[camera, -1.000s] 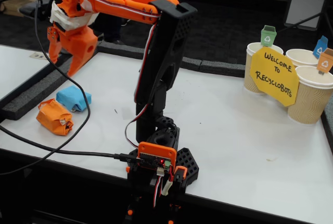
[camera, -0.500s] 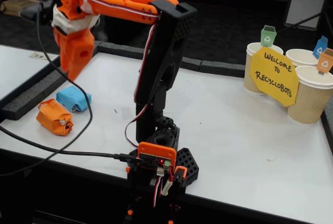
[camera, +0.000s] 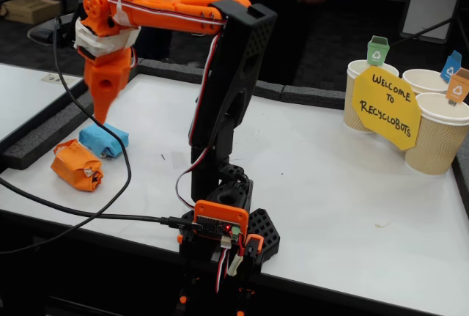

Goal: Sort rubbish by color.

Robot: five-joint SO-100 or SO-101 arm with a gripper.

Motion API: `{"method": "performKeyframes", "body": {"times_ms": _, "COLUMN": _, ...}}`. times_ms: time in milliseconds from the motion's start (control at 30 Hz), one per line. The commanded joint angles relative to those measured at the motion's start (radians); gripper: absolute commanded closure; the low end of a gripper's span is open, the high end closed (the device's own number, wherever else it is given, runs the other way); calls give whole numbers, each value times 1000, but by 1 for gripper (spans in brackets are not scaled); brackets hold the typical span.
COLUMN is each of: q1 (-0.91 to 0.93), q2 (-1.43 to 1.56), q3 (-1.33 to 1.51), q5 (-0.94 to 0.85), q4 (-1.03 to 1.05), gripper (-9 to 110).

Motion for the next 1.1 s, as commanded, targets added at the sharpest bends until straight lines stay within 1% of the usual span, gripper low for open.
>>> {"method": "performKeyframes", "body": {"times_ms": 0, "q1": -35, "q2": 3, "q3": -75, "q5": 89, "q4": -28, "gripper": 73}}
{"method": "performKeyframes", "body": {"times_ms": 167, "q1": -72, "q2": -86, "q3": -118, "q5": 140, "q4": -46, "gripper": 73}}
{"method": "performKeyframes", "body": {"times_ms": 267, "q1": -71, "q2": -107, "q3": -127, "q5": 147, "q4": -98, "gripper": 73}}
{"method": "performKeyframes", "body": {"times_ms": 567, "q1": 46, "q2": -121, "q3": -112, "q5": 149, "q4": -247, "gripper": 76}}
{"method": "performKeyframes", "body": {"times_ms": 833, "q1": 63, "q2": -206, "q3": -112, "q5": 153, "q4": -282, "gripper": 76}}
{"method": "performKeyframes", "body": {"times_ms": 1067, "q1": 67, "q2": -238, "q3": -114, "q5": 213, "q4": -281, "gripper": 75}}
